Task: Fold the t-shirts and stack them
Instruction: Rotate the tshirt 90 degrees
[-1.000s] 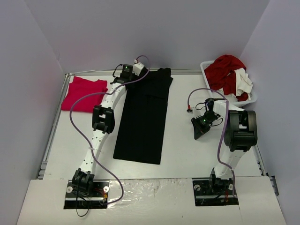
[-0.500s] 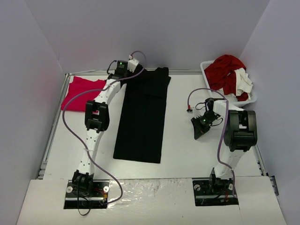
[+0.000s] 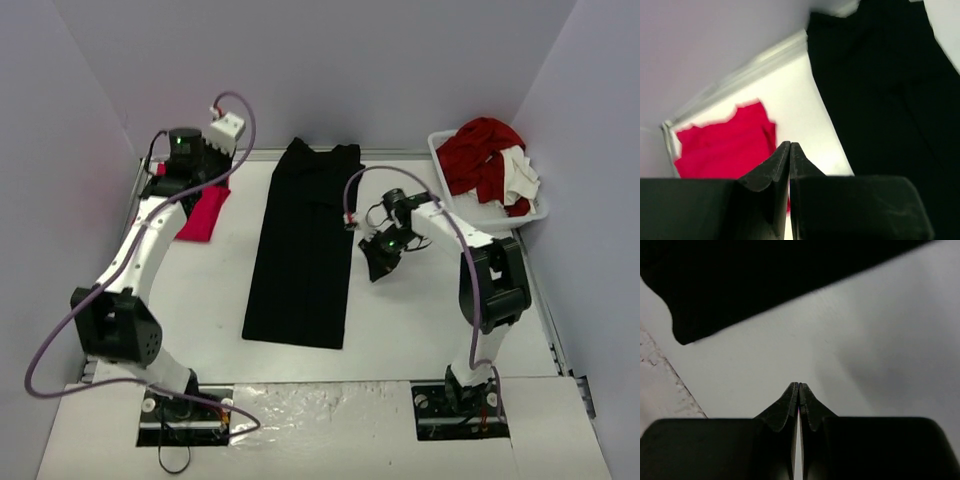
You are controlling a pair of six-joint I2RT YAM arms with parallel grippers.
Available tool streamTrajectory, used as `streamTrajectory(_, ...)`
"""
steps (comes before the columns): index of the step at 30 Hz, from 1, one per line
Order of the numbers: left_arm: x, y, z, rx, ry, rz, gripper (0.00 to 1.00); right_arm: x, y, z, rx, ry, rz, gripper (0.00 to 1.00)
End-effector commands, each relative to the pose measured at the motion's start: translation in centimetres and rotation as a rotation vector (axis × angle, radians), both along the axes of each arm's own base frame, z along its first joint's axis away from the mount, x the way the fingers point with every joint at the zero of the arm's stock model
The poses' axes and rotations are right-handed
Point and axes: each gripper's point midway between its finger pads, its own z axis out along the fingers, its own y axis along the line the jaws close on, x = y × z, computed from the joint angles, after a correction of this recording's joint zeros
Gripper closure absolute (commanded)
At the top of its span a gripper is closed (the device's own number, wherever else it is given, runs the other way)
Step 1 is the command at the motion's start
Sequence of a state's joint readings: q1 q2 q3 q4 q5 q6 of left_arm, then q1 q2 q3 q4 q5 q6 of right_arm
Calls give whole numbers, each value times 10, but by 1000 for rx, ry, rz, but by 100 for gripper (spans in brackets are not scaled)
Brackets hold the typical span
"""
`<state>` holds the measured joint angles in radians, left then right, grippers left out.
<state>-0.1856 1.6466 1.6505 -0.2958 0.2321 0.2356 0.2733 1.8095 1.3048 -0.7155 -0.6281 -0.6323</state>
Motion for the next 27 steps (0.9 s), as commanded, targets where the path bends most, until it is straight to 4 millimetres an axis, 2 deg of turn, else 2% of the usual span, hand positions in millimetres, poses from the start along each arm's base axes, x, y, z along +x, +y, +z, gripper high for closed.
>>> streamTrajectory(1,-52,0,-96,10,255,-110,98,-41,31,-5,49,163,125,100)
streamTrajectory(2,-64,2,-102,18,269,-125,98,-46,45,-4,71,170,172,100)
streamTrajectory(3,-77,5,-124,21,324,-131,98,-51,52,-4,87,193,200,100)
streamTrajectory(6,-96,7,-145,7,375,-141,98,-66,78,-14,96,240,295,100)
streamTrajectory(9,-100,7,-149,-6,381,-145,98,-81,93,-34,70,288,369,100)
streamTrajectory(12,-100,10,-148,-20,394,-139,98,-92,106,-44,70,319,419,100)
streamTrajectory(19,-100,12,-153,-40,398,-141,98,-110,117,-51,30,339,495,100)
streamTrajectory(23,-101,13,-155,-60,404,-144,98,-116,109,-66,-38,367,505,100)
streamTrajectory(27,-103,16,-154,-68,397,-142,98,-121,104,-61,-61,361,527,100)
